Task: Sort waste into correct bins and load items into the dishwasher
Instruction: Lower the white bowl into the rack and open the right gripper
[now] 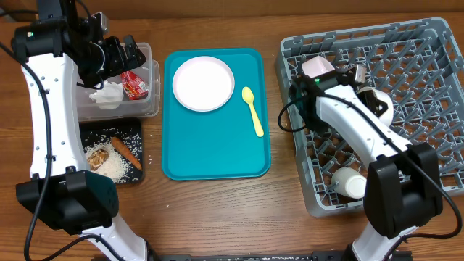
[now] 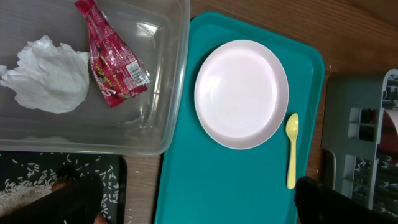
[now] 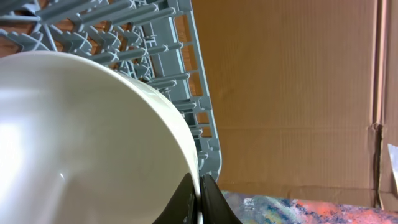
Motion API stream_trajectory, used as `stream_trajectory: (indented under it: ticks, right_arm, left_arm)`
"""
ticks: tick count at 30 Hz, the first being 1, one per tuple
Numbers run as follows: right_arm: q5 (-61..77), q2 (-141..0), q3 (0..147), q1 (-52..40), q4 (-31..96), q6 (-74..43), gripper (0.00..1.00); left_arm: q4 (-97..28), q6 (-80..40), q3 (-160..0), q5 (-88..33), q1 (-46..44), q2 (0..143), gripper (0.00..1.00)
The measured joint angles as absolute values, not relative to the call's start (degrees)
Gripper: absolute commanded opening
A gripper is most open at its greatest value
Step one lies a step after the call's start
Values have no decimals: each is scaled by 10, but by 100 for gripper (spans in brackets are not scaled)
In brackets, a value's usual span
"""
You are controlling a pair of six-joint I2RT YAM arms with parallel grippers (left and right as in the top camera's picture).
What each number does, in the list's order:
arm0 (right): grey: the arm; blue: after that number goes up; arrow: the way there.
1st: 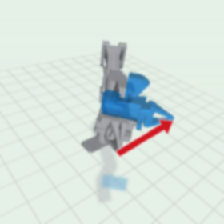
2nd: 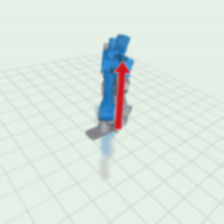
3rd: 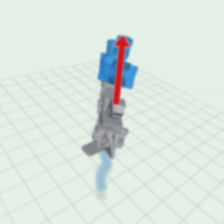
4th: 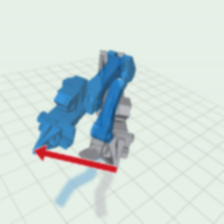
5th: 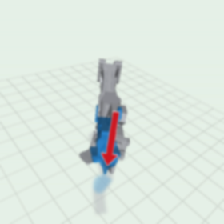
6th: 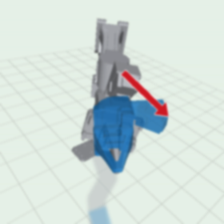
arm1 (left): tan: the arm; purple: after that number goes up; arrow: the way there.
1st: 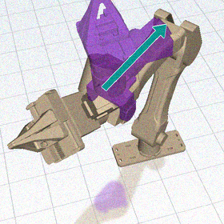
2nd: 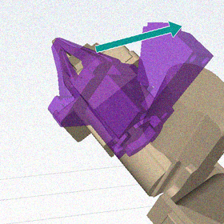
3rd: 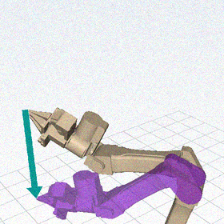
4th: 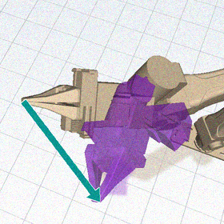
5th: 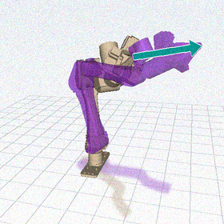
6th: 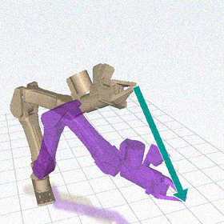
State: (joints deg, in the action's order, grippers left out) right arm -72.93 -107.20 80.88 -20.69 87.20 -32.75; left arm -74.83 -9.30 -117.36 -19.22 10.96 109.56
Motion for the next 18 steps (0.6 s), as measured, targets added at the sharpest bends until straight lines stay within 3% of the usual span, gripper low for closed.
stream_trajectory:
  ticks: [18]
  right_arm:
    - [-722, -1070, 809, -251, 847, -328, 4]
  left_arm:
    - [-748, -93, -1174, -192, 110, 1096, 100]
